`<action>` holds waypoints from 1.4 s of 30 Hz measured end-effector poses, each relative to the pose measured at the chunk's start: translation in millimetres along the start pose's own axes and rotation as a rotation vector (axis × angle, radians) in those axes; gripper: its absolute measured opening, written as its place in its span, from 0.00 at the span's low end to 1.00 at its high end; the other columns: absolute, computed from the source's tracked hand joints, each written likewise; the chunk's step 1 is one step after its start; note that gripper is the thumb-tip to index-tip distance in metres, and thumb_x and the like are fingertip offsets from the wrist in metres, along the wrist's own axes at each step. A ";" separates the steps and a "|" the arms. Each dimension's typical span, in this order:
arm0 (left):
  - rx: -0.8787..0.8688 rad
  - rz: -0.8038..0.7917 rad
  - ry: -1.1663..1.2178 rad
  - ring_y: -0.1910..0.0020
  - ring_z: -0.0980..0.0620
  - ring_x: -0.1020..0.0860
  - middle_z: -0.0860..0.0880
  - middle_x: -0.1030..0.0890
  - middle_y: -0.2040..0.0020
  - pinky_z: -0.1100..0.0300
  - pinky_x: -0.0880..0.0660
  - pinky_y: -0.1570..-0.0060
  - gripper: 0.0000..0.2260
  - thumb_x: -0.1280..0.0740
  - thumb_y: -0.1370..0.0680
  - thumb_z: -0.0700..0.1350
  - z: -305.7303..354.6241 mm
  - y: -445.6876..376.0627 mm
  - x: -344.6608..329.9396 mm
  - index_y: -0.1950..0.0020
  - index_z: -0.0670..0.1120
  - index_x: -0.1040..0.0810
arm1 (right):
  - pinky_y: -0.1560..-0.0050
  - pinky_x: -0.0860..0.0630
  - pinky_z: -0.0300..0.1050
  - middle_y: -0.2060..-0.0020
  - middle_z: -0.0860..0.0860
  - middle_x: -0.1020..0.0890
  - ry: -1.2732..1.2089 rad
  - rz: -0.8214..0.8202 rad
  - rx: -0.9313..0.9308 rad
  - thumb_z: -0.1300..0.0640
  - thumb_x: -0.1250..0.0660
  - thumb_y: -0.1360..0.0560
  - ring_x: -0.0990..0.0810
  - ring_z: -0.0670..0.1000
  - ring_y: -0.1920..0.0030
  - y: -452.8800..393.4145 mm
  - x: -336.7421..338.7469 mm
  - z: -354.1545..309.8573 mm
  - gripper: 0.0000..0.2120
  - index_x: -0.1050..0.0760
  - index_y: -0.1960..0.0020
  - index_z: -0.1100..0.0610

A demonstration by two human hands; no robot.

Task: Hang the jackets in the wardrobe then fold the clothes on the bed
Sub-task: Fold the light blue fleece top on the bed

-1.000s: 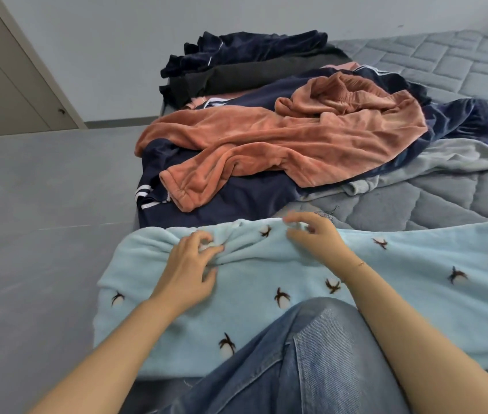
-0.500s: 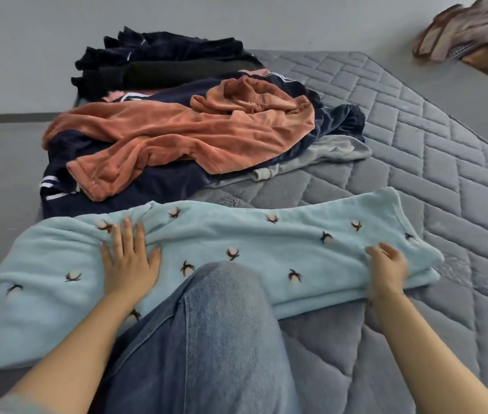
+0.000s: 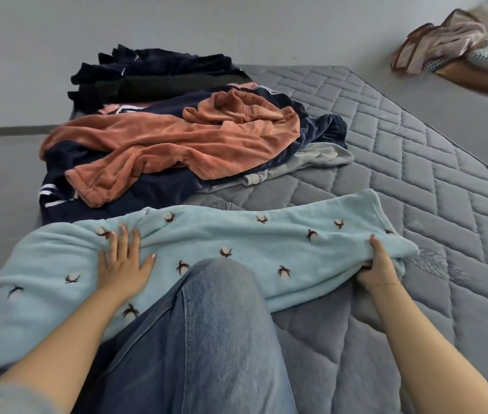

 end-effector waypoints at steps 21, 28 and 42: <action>0.332 -0.282 1.949 0.32 0.46 0.27 0.43 0.25 0.32 0.53 0.34 0.32 0.34 0.52 0.20 0.68 -50.5 7.7 75.3 0.28 0.45 0.29 | 0.26 0.42 0.53 0.26 0.53 0.34 1.448 -1.200 0.341 0.48 0.41 0.18 0.39 0.58 0.25 176.0 -287.6 202.4 0.24 0.37 0.24 0.53; 0.387 -0.248 1.422 0.54 0.53 0.17 0.46 0.15 0.53 0.61 0.24 0.55 0.20 0.25 0.29 0.55 -47.0 1.5 97.7 0.44 0.44 0.20 | 0.24 0.58 0.62 0.21 0.43 0.54 1.750 -1.411 0.238 0.57 0.39 0.21 0.66 0.53 0.22 173.0 -277.6 196.1 0.27 0.38 0.24 0.41; 0.051 -0.053 1.801 0.43 0.49 0.18 0.47 0.16 0.42 0.54 0.20 0.49 0.14 0.31 0.24 0.48 -150.1 60.0 167.1 0.38 0.52 0.20 | 0.24 0.54 0.63 0.22 0.48 0.65 1.876 -1.017 0.946 0.38 0.28 0.29 0.60 0.54 0.21 149.4 -281.0 119.4 0.50 0.59 0.21 0.43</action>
Point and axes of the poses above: each hand's wrist, its own y-axis away from the middle knuckle, its own x-axis out of the back of the hand, z = x × y, the point moved 1 cm from there along -y, towards the middle knuckle
